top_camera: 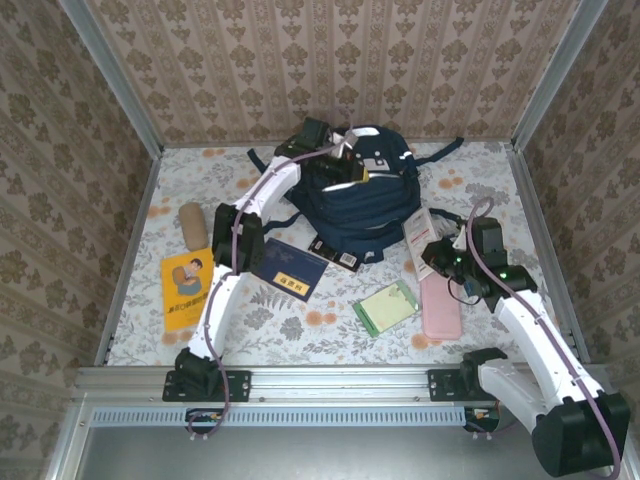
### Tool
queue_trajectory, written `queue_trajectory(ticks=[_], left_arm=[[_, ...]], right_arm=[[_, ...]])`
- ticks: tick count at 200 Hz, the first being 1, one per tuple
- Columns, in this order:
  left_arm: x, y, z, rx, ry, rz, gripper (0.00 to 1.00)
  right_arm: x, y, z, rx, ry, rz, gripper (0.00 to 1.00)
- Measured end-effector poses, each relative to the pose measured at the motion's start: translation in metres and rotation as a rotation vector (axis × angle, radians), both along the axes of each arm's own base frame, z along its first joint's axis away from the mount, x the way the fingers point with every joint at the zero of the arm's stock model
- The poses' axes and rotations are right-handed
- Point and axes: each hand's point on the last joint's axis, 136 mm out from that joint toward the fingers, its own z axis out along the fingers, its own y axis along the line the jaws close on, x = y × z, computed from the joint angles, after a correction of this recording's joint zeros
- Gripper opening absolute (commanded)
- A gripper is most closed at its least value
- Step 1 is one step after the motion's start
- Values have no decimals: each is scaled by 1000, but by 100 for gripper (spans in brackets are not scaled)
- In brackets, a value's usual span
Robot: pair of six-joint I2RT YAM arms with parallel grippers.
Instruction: Pack the student bag
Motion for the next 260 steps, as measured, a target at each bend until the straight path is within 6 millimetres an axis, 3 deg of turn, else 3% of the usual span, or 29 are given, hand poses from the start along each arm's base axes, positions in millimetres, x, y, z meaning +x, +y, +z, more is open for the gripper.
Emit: queue_trajectory(ticks=[28, 48, 66, 112, 147, 174, 206, 252, 260], left_arm=[[27, 9, 41, -110, -9, 70, 0], [40, 18, 59, -163, -6, 105, 0], [46, 22, 66, -187, 3, 123, 0], [48, 21, 74, -215, 27, 135, 0], [50, 20, 80, -236, 34, 142, 0], [51, 19, 85, -254, 36, 148, 0], [53, 18, 90, -273, 38, 154, 0], [54, 18, 94, -286, 45, 161, 0], [55, 17, 95, -289, 44, 164, 0]], right_arm=[[0, 0, 14, 9, -37, -4, 0], [0, 0, 17, 22, -40, -14, 0], [4, 4, 17, 58, -27, -17, 0], [37, 27, 20, 250, -5, -26, 0], [63, 39, 39, 361, -24, -38, 0], [93, 56, 44, 429, -8, -46, 0], [137, 76, 11, 434, 64, -89, 0], [245, 103, -32, 426, 31, -175, 0], [262, 107, -35, 421, 14, -190, 4]])
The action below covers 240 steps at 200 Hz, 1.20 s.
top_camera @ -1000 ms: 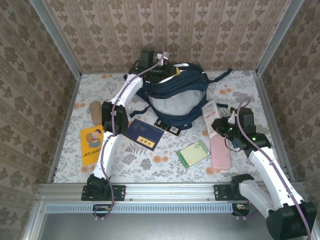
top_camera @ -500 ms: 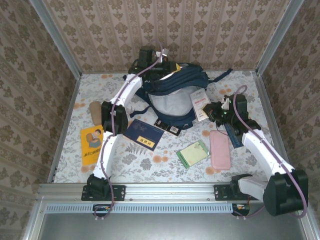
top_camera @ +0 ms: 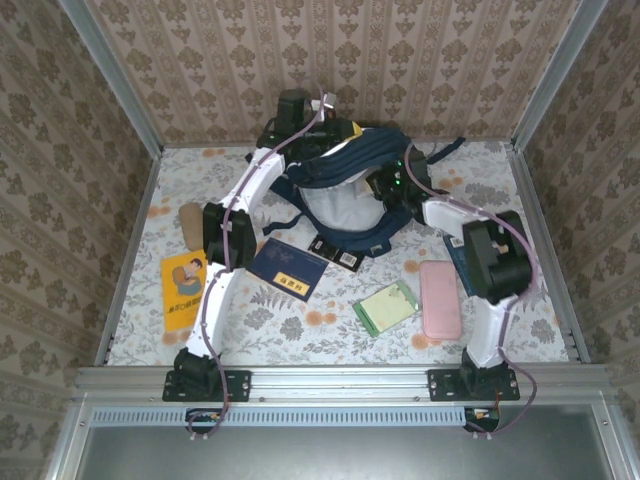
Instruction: Pack the student bag
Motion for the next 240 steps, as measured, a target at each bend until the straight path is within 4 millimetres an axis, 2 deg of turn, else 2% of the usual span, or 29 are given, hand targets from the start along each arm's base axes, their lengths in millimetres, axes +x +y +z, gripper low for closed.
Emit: queue_trajectory(ticks=[4, 14, 23, 36, 48, 72, 94, 114, 149, 186, 208, 224, 228, 236, 240], left_arm=[[0, 0, 0, -1, 1, 1, 0], [2, 0, 2, -5, -3, 9, 0], [4, 1, 3, -9, -8, 19, 0], [8, 4, 5, -13, -9, 35, 0], [14, 10, 8, -21, -17, 49, 0], [19, 17, 9, -29, -9, 61, 0], [18, 16, 11, -37, -8, 58, 0], [19, 16, 10, -37, -9, 59, 0], [21, 16, 8, -35, -11, 62, 0], [17, 10, 4, -29, -22, 49, 0], [12, 2, -6, -9, -22, 30, 0], [7, -3, -14, 14, -16, 16, 0], [6, -4, -15, 18, -17, 13, 0], [4, -6, -18, 28, -18, 9, 0], [3, -6, -21, 35, -18, 7, 0]], right_arm=[[8, 3, -2, -3, -7, -10, 12], [25, 8, -4, -17, -21, -31, 41], [39, 14, -3, -30, -30, -45, 53], [52, 19, 1, -55, -47, -61, 59], [53, 19, 1, -89, -47, -65, 64], [46, 16, -1, -157, -43, -58, 67], [27, 10, -1, -220, -29, -22, 68], [4, 6, 9, -273, -29, 37, 67], [-44, -1, 46, -387, -83, 173, 64], [-119, -24, 80, -560, -127, 238, 64], [-170, -49, 86, -654, -88, 244, 68], [-199, -69, 75, -714, -38, 245, 70], [-206, -74, 69, -729, -16, 244, 72], [-218, -83, 56, -762, 36, 245, 96], [-224, -88, 49, -772, 67, 238, 99]])
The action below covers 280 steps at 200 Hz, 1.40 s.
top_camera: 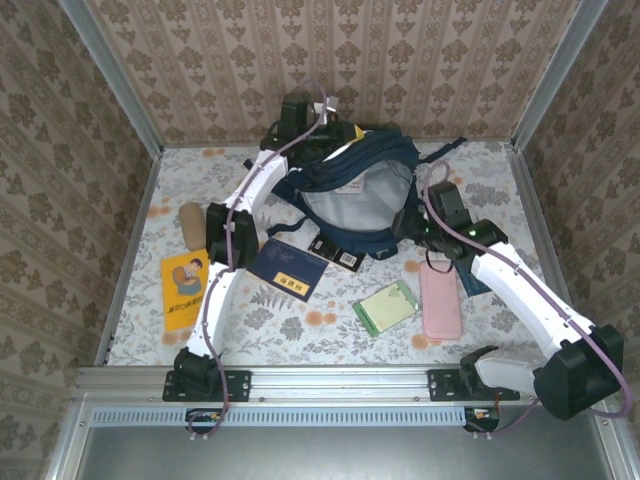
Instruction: Pack the student bag
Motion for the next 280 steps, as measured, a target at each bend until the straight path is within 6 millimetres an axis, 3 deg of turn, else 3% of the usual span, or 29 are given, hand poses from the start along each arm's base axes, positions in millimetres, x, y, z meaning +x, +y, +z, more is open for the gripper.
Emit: queue_trajectory(ticks=[10, 41, 64, 100, 124, 158, 194, 233, 280], left_arm=[[-2, -1, -4, 16, 2, -1, 4], [-1, -1, -19, 84, -19, 24, 42], [2, 3, -29, 133, -20, 51, 52], [-5, 14, -46, 215, 15, 76, 54], [-24, 27, -43, 265, 44, 87, 55], [-57, 40, -4, 272, 1, 94, 55], [-86, 28, 28, 244, -50, 59, 55], [-104, 19, 11, 268, -18, 22, 56], [-130, 35, -12, 306, 56, 18, 57]], right_arm=[[-14, -13, -20, -56, 67, -29, 100], [-50, -51, -68, -157, 241, -158, 100], [-57, -69, -91, -202, 334, -233, 100], [-57, -75, -135, -272, 486, -225, 100], [-44, -69, -137, -268, 461, -181, 100], [-33, -65, -139, -274, 446, -128, 100], [-22, -50, -141, -224, 458, -61, 100], [-13, -31, -144, -153, 468, 5, 99], [-8, -21, -144, -158, 482, 63, 100]])
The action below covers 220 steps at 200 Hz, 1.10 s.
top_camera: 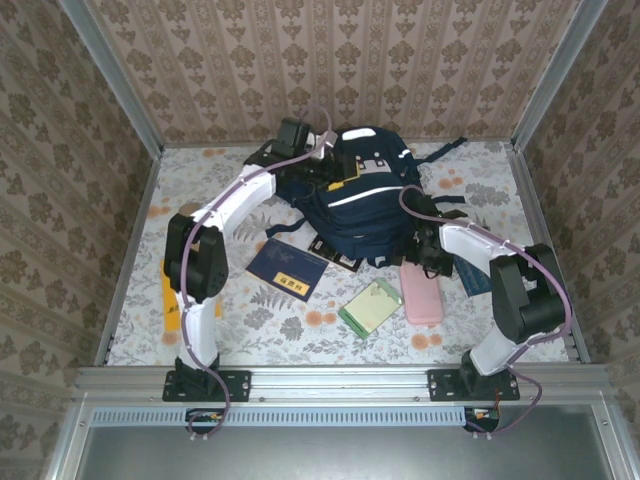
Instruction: Pack the student bag
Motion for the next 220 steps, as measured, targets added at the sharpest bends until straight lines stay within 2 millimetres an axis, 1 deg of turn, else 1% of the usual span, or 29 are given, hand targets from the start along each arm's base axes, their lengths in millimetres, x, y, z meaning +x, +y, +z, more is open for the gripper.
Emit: queue_trajectory(ticks=[14, 31, 37, 56, 81, 96, 113, 122, 128, 137, 148, 172, 194, 220], left_arm=[[-9, 5, 2, -2, 3, 2, 57], [-20, 10, 10, -10, -9, 1, 57], [-24, 12, 13, -12, -13, 1, 57], [-34, 18, 26, -25, -36, 0, 57], [-44, 24, 41, -42, -65, 0, 57], [-48, 26, 46, -48, -75, 0, 57], [-50, 27, 45, -47, -74, 0, 57], [-50, 28, 43, -45, -70, 0, 57], [-50, 28, 41, -43, -66, 0, 57], [-51, 28, 38, -40, -61, 0, 57], [-51, 28, 37, -39, -59, 0, 57], [-52, 28, 38, -42, -59, -4, 57], [-53, 27, 39, -47, -58, -10, 57], [-54, 27, 39, -50, -56, -15, 57]], right_arm=[[2, 8, 0, -6, 3, 47, 100], [4, 15, 0, -22, 10, 89, 100], [4, 16, 0, -29, 16, 94, 99], [5, 14, 1, -44, 45, 84, 95], [6, 9, 2, -39, 71, 13, 92], [6, -1, 2, -18, 72, -77, 91], [-1, -24, 2, 23, 66, -228, 89], [-7, -35, 3, 42, 61, -300, 93], [-11, -42, 4, 53, 55, -340, 99], [-19, -49, 7, 51, 53, -370, 100], [-26, -49, 10, 44, 66, -358, 100], [-31, -41, 17, 11, 60, -267, 100], [-40, -38, 21, -25, 70, -196, 100], [-49, -39, 28, -31, 81, -172, 100]])
